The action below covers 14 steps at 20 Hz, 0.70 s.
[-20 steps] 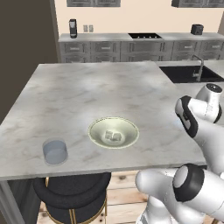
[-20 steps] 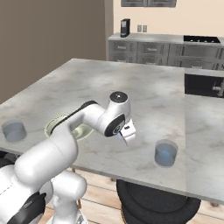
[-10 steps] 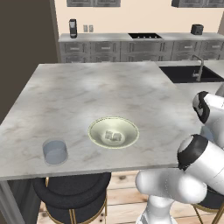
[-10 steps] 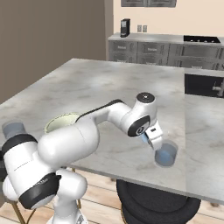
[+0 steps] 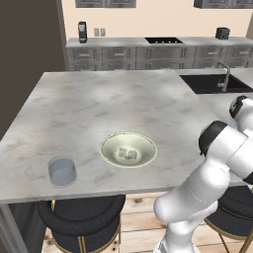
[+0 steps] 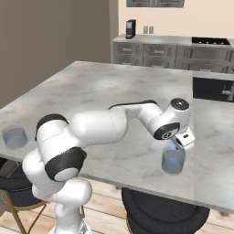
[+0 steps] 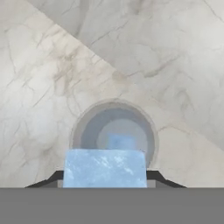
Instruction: There are four ice cubes in the ice bowl. Place two ice cubes in each glass of water.
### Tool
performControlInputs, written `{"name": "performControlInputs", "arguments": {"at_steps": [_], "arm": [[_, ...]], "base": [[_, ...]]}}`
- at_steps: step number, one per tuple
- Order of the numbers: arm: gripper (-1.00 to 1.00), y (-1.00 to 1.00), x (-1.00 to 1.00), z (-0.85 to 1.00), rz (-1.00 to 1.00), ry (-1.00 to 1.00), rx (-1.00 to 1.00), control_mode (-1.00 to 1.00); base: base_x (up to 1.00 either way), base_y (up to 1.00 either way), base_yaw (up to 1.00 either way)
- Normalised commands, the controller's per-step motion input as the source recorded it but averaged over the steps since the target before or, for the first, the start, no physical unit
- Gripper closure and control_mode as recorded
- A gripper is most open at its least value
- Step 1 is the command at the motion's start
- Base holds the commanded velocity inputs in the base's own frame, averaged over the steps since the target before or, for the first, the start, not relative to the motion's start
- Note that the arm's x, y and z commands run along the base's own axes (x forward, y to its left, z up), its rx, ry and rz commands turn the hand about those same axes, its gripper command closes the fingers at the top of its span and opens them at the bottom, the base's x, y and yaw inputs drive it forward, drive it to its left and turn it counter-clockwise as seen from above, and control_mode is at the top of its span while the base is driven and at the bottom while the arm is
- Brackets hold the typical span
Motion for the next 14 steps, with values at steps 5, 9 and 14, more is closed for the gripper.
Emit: {"name": "performControlInputs", "arguments": {"at_steps": [5, 9, 14], "arm": [[1.00, -0.33, 0.57, -0.51, 0.20, 0.14, 0.00, -1.00], [1.00, -0.50, 0.12, -0.40, 0.13, 0.30, 0.00, -1.00], [1.00, -0.30, 0.39, -0.07, 0.15, 0.05, 0.10, -1.00]], "base": [[0.00, 0.00, 0.00], [0.00, 0.00, 0.00], [0.00, 0.00, 0.00]]}}
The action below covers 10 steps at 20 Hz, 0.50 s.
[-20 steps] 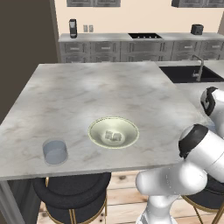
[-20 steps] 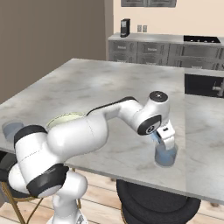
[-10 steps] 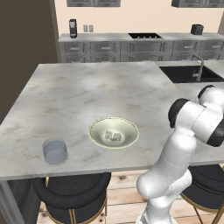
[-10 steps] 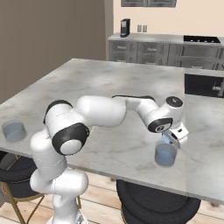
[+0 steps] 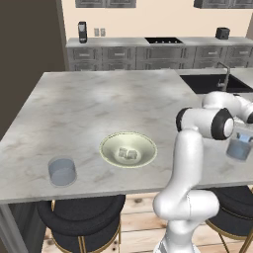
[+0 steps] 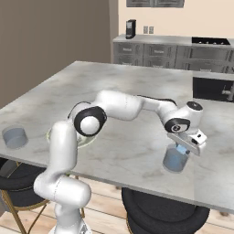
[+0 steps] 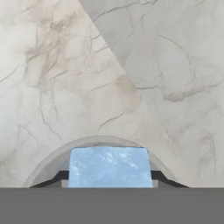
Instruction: There are four ice cubes in the ice bowl. Place two ice cubes in each glass of water.
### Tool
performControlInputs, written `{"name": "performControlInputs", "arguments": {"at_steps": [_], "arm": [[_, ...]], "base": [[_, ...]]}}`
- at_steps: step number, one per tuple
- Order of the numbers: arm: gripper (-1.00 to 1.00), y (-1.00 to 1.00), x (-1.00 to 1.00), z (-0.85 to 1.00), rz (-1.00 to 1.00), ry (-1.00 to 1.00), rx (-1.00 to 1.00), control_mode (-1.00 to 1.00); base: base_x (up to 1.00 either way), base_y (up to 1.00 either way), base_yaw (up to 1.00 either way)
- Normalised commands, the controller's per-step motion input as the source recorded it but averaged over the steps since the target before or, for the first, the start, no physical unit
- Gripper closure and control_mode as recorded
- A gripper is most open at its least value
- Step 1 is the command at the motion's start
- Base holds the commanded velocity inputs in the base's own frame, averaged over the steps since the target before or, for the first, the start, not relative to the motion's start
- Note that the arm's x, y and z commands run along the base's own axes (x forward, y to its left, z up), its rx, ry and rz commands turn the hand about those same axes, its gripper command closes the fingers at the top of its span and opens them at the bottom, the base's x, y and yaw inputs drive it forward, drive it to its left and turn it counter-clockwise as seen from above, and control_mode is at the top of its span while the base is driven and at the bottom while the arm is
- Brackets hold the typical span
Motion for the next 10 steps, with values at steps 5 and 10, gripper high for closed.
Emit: {"name": "performControlInputs", "arguments": {"at_steps": [5, 10], "arm": [[1.00, 0.02, -0.44, 0.02, 0.09, 0.01, 0.03, -1.00], [1.00, 0.63, -0.62, 0.59, 0.01, -0.07, 0.00, -1.00]], "base": [[0.00, 0.00, 0.00], [0.00, 0.00, 0.00]]}}
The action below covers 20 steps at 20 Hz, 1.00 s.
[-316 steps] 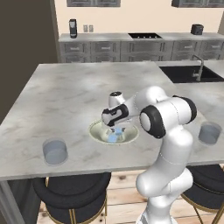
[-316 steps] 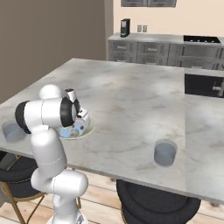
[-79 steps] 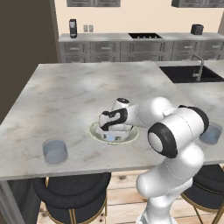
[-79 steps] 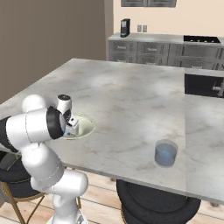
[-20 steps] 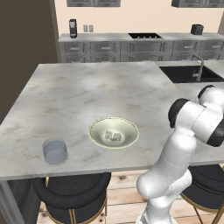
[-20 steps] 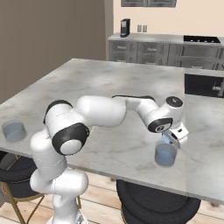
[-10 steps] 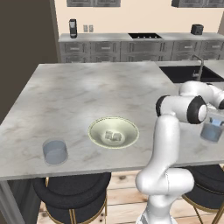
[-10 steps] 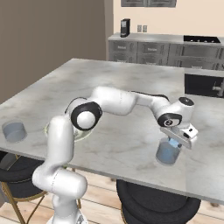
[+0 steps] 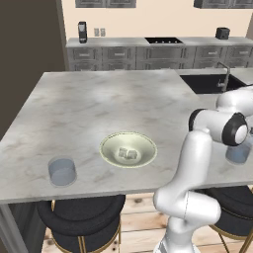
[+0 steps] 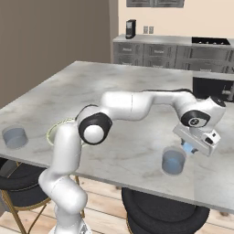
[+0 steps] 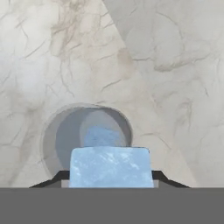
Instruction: There are four ice cubes in the ice bowl. Place two ice cubes in each glass of water.
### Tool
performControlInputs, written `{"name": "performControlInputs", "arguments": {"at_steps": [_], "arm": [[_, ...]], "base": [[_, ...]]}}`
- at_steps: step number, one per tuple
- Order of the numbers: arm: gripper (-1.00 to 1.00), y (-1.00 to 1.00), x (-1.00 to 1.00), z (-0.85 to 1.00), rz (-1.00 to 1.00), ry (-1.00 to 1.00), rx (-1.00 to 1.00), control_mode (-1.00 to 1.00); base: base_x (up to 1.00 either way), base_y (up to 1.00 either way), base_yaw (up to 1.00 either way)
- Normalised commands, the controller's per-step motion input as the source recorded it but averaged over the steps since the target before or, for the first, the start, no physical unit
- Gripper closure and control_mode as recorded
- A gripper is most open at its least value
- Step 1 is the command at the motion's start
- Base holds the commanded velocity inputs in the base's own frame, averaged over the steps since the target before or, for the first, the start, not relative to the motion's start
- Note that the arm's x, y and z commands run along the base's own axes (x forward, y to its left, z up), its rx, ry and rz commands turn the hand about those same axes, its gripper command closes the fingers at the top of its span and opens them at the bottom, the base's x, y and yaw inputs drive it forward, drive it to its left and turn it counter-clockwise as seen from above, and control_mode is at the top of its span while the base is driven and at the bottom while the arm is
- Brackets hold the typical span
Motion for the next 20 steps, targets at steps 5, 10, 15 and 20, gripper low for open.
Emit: {"name": "performControlInputs", "arguments": {"at_steps": [5, 10, 15, 20], "arm": [[1.00, 0.91, 0.10, 0.34, 0.00, -0.05, -0.01, -1.00], [1.00, 0.00, 0.69, -0.49, 0.02, 0.05, 0.00, -1.00], [1.00, -0.53, 0.44, -0.43, 0.03, 0.03, 0.03, -1.00], [1.00, -0.22, 0.06, -0.21, 0.03, 0.00, 0.04, -1.00]], "base": [[0.00, 0.00, 0.00], [0.00, 0.00, 0.00], [0.00, 0.00, 0.00], [0.00, 0.00, 0.00]]}}
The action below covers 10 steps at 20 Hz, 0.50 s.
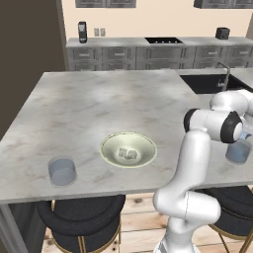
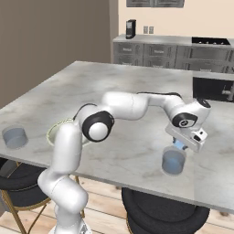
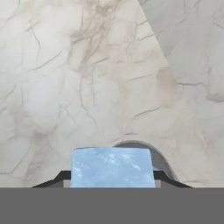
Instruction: There are four ice cubes in the ice bowl. Place two ice cubes in each glass of water.
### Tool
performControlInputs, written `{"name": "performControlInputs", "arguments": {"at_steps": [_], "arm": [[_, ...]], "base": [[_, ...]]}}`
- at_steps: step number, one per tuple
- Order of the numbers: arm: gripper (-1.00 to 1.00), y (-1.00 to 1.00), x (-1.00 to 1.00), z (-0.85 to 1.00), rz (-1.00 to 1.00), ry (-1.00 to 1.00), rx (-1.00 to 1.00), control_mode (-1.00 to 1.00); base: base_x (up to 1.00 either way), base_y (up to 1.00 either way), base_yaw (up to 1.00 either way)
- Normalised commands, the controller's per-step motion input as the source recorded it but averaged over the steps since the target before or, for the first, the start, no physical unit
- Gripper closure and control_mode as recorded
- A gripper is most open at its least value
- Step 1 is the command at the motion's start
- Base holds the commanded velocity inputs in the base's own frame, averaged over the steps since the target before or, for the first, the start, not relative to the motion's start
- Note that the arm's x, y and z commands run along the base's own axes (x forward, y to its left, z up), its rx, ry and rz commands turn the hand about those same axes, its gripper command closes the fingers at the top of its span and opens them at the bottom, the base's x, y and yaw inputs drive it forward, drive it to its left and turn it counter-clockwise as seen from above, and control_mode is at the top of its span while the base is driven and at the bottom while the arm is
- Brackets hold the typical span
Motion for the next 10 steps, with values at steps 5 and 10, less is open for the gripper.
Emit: {"name": "performControlInputs", "arguments": {"at_steps": [5, 10], "arm": [[1.00, 0.00, 0.05, -0.42, 0.01, 0.02, 0.00, -1.00], [1.00, 0.00, -0.20, -0.23, 0.00, -0.02, 0.00, -1.00]], "base": [[0.00, 0.00, 0.00], [0.00, 0.00, 0.00]]}}
